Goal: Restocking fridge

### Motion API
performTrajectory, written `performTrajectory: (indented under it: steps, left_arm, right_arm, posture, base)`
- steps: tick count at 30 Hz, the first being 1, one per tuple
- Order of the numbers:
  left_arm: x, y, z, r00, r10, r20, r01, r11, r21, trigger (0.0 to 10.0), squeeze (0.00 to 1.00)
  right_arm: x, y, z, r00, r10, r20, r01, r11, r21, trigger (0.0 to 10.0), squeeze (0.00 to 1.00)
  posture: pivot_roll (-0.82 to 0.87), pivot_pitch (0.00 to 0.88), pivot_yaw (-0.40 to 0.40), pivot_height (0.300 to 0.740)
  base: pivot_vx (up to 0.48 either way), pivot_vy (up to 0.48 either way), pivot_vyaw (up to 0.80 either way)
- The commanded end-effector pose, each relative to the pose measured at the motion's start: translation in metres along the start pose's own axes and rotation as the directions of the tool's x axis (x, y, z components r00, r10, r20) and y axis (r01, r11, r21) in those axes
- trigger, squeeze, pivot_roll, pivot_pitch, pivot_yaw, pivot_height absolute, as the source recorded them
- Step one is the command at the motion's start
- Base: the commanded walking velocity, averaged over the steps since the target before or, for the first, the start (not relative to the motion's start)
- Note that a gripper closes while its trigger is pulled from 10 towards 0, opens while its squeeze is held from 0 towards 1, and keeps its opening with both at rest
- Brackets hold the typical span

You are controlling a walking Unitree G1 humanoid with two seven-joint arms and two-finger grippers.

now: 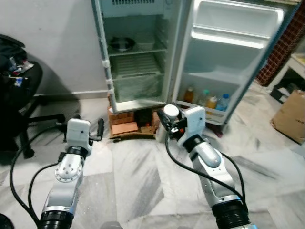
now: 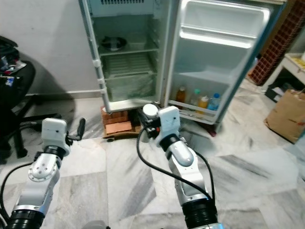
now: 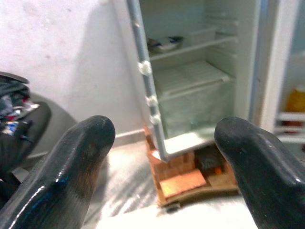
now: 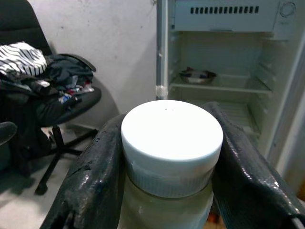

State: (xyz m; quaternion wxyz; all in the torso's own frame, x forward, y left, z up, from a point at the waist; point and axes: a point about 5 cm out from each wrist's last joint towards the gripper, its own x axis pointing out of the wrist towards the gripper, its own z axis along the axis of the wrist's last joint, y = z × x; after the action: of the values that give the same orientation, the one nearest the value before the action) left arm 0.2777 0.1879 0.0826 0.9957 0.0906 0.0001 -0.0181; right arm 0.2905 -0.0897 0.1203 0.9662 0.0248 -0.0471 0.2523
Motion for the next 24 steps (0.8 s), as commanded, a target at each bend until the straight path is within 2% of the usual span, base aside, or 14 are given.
performTrajectory:
  steps: [1, 6, 12, 14, 15, 17, 20, 24]
  left_arm:
    - [0.003, -0.010, 0.005, 0.999, -0.036, 0.018, 0.036, 0.999, -0.004, 10.0, 0.00]
    - [0.003, -0.011, 0.003, 0.999, -0.037, 0.006, 0.037, 0.999, -0.024, 10.0, 0.00]
    - [0.003, -0.011, 0.004, 0.999, -0.039, 0.022, 0.039, 0.999, 0.003, 10.0, 0.00]
    - [0.003, -0.013, 0.002, 0.998, -0.056, 0.002, 0.056, 0.998, 0.026, 10.0, 0.00]
    - [0.003, -0.013, 0.002, 0.998, -0.056, 0.002, 0.056, 0.998, 0.026, 10.0, 0.00]
    - [0.003, -0.013, 0.002, 0.998, -0.058, -0.003, 0.058, 0.998, 0.033, 10.0, 0.00]
    - [0.003, -0.013, 0.000, 0.998, -0.063, -0.012, 0.064, 0.997, 0.032, 10.0, 0.00]
    - [0.003, -0.016, -0.002, 0.996, -0.080, -0.031, 0.081, 0.996, 0.023, 10.0, 0.00]
  right_arm:
    - [-0.003, -0.015, 0.006, 0.998, -0.052, 0.025, 0.053, 0.998, -0.029, 10.0, 0.00]
    - [-0.003, -0.015, 0.006, 0.998, -0.053, 0.025, 0.054, 0.998, -0.031, 10.0, 0.00]
    - [-0.002, -0.016, 0.007, 0.998, -0.057, 0.039, 0.059, 0.997, -0.044, 10.0, 0.00]
    - [-0.001, -0.026, 0.017, 0.986, -0.141, 0.091, 0.150, 0.984, -0.098, 10.0, 0.00]
    - [-0.001, -0.026, 0.017, 0.986, -0.141, 0.091, 0.150, 0.984, -0.098, 10.0, 0.00]
    - [0.001, -0.040, 0.027, 0.961, -0.238, 0.138, 0.252, 0.964, -0.089, 10.0, 0.00]
    - [0.002, -0.044, 0.030, 0.955, -0.258, 0.147, 0.274, 0.956, -0.102, 10.0, 0.00]
    - [0.004, -0.046, 0.027, 0.955, -0.267, 0.127, 0.280, 0.955, -0.099, 10.0, 0.00]
  posture:
    - [0.10, 0.060, -0.046, 0.740]
    - [0.10, 0.059, -0.046, 0.740]
    - [0.10, 0.059, -0.044, 0.740]
    - [0.11, 0.058, -0.043, 0.740]
    - [0.11, 0.058, -0.043, 0.740]
    - [0.10, 0.059, -0.043, 0.740]
    - [0.10, 0.058, -0.044, 0.740]
    - [0.10, 0.058, -0.047, 0.740]
  base:
    - [0.439, 0.000, 0.00]
    - [0.442, 0.000, 0.00]
    - [0.442, 0.000, 0.00]
    - [0.480, 0.000, 0.00]
    - [0.480, 0.000, 0.00]
    - [0.450, 0.000, 0.00]
    - [0.431, 0.000, 0.00]
    - [0.351, -0.318, 0.00]
